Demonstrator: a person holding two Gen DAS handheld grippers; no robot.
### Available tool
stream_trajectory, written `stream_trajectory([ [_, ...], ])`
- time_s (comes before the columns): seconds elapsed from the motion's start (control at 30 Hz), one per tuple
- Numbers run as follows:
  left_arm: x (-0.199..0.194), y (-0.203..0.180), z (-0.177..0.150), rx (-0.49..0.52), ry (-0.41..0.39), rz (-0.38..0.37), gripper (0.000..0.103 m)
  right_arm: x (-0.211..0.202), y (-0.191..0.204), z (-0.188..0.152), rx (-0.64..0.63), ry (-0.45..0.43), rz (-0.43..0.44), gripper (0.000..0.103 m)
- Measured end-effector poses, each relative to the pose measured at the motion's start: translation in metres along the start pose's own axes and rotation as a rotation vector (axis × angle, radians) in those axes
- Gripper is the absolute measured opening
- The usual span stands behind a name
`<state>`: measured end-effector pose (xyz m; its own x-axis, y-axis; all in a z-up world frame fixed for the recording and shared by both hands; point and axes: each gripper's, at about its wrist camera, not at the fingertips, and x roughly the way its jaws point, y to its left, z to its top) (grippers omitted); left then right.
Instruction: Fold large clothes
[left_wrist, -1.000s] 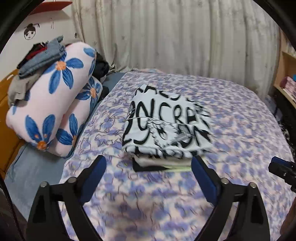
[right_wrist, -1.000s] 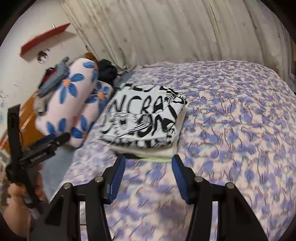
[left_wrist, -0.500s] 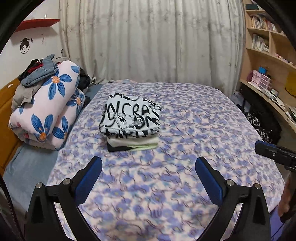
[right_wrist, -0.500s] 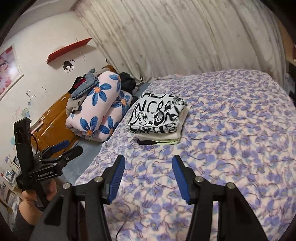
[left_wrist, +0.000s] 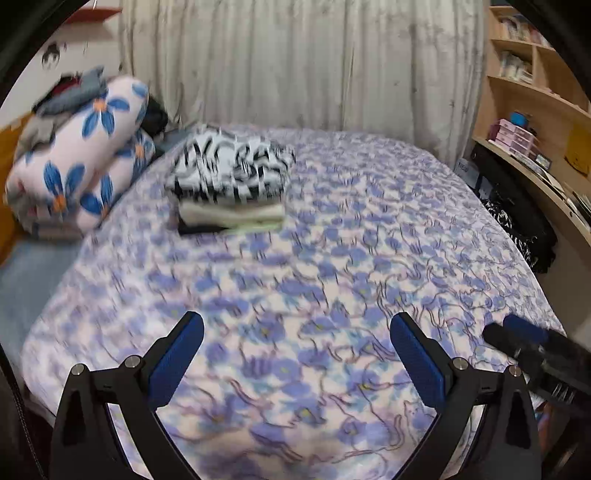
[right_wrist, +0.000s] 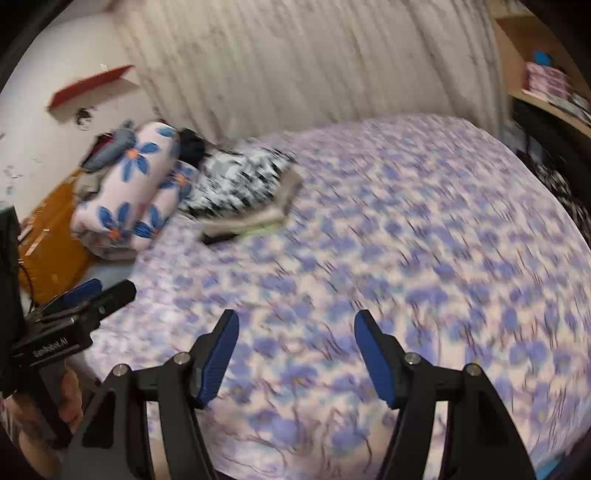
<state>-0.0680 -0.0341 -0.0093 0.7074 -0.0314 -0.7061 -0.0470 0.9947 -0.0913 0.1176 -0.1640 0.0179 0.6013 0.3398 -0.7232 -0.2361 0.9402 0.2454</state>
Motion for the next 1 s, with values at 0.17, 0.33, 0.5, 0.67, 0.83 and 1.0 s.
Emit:
stream_trajectory([
  [0.17, 0.023, -0.006, -0.02, -0.013, 0.022, 0.028, 0.102, 0.005, -0.013, -0.022, 0.035, 0.006, -0.078, 0.07],
  [0.33, 0.037, -0.015, -0.046, -0.01, 0.043, 0.056, 0.102, 0.009, -0.015, -0.036, 0.053, 0.002, -0.122, 0.076],
  [0.5, 0.048, -0.018, -0.07, -0.043, 0.1, 0.038, 0.102, 0.012, -0.01, -0.05, 0.049, -0.016, -0.148, 0.077],
  [0.67, 0.054, -0.023, -0.087, -0.03, 0.131, 0.05, 0.102, 0.017, -0.007, -0.059, 0.037, 0.002, -0.13, 0.077],
  [0.83, 0.052, -0.018, -0.093, -0.044, 0.126, 0.078, 0.102, 0.019, -0.005, -0.066, 0.017, 0.003, -0.149, 0.077],
  [1.0, 0.052, -0.012, -0.093, -0.066, 0.128, 0.078, 0.102, 0.027, -0.006, -0.071, 0.019, 0.035, -0.145, 0.077],
])
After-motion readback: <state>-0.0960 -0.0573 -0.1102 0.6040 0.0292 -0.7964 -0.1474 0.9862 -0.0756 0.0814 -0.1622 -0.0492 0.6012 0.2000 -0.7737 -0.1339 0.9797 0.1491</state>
